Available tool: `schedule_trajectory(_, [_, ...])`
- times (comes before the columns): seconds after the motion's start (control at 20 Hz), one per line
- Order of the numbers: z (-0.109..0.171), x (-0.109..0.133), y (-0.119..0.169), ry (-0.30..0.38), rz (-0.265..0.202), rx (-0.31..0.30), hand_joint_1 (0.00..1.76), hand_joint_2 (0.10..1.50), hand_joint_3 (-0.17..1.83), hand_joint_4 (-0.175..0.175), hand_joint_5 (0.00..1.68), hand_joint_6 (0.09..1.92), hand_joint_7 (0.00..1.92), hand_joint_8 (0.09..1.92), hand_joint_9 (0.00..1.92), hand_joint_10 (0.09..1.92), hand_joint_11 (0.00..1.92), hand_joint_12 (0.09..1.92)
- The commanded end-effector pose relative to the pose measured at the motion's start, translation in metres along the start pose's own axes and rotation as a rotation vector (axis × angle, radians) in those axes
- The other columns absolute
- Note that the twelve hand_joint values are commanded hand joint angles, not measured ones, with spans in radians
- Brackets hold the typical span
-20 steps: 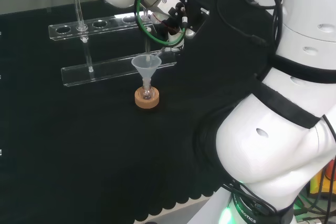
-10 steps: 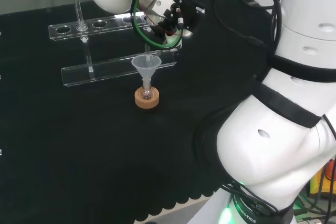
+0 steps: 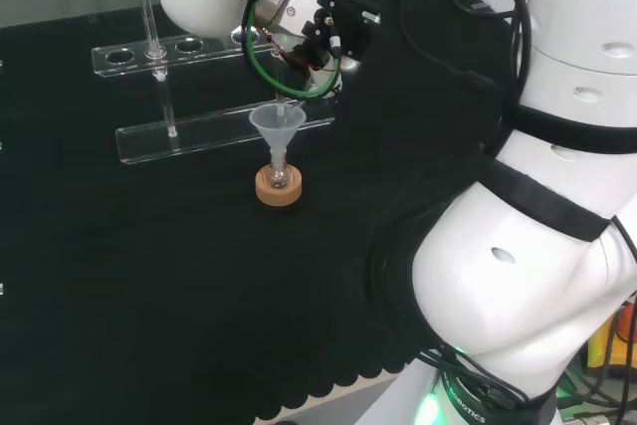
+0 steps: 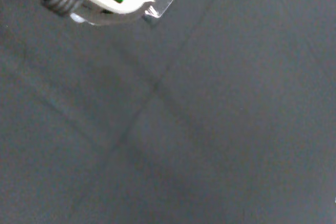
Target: Pour all the NaCl from the weighing funnel into the round-bottom flask.
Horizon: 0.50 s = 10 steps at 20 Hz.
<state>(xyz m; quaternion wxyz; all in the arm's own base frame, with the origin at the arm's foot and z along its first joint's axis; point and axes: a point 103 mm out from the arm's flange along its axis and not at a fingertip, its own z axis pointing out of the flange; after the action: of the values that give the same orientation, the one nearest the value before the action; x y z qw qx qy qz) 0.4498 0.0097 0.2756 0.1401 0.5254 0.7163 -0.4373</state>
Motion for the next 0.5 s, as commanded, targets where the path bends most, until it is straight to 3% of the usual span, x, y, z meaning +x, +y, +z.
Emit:
schedule_trajectory(0.05, [-0.0014,0.0016,-0.0012,-0.03,-0.001,-0.001,1.07,0.71,0.69,0.175,1.11,0.97,0.57,0.67,0.97,0.41,0.65,1.16])
schedule_trajectory(0.5, [-0.0089,0.0034,-0.0021,-0.069,0.003,0.001,1.07,0.71,0.7,0.175,1.11,0.97,0.57,0.67,0.97,0.41,0.65,1.16])
